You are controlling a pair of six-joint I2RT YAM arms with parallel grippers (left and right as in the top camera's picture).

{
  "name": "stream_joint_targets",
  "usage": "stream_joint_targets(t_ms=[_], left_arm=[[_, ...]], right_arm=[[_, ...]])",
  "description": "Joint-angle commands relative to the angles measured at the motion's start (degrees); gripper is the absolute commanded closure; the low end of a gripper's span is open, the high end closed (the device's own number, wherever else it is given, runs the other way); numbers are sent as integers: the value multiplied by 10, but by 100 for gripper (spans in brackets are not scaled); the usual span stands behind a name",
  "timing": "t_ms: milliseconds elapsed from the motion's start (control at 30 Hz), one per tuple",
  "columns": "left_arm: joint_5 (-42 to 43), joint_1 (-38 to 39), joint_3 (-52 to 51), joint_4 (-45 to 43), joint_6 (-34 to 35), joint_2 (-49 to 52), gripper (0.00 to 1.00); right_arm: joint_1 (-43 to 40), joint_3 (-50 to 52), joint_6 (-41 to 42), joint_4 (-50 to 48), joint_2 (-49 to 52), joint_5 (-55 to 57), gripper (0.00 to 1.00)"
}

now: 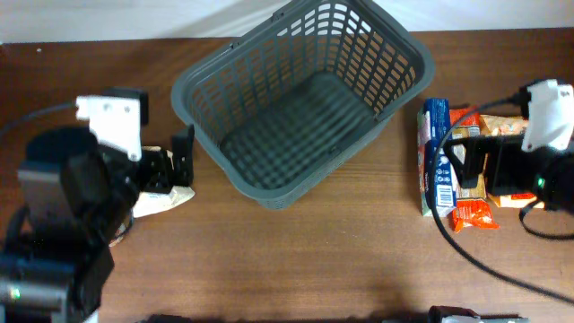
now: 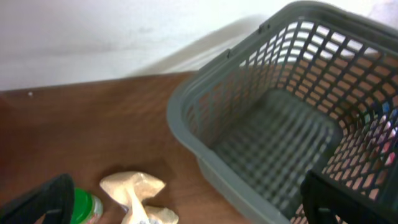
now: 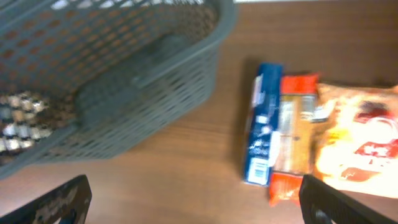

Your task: Pack container

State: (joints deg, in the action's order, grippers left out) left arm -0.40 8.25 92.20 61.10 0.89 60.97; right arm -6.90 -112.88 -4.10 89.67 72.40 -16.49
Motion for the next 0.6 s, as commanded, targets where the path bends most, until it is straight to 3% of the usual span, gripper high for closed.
stream_joint_targets(t_ms=[0, 67, 167, 200, 233, 300, 333, 400, 467, 500, 567], left_arm=[[44, 2, 48, 15, 8, 16, 1], [98, 2, 48, 12, 10, 15, 1], [116, 2, 48, 5, 8, 13, 1], [125, 2, 48, 7, 8, 13, 0], [139, 2, 48, 9, 8, 13, 17], [177, 2, 48, 17, 8, 17, 71], [192, 3, 48, 26, 8, 20, 93], [196, 16, 48, 45, 8, 28, 98], [192, 40, 48, 68, 6, 39, 98], [188, 56, 48, 80, 5, 45, 98], [181, 97, 48, 104, -15, 58, 98]], right_arm=[[-3, -48, 0, 21, 34, -90, 1], [-3, -48, 1, 23, 44, -123, 1], [-3, -48, 1, 16, 58, -150, 0], [-3, -48, 1, 14, 62, -150, 6], [-3, -48, 1, 13, 67, -150, 12], [-3, -48, 1, 9, 75, -150, 31], [-3, -48, 5, 5, 79, -150, 41], [-3, -48, 21, -4, 87, -148, 61], [-2, -48, 35, -10, 96, -143, 91], [-2, -48, 38, -10, 101, -144, 96], [-2, -48, 40, -10, 111, -143, 96]])
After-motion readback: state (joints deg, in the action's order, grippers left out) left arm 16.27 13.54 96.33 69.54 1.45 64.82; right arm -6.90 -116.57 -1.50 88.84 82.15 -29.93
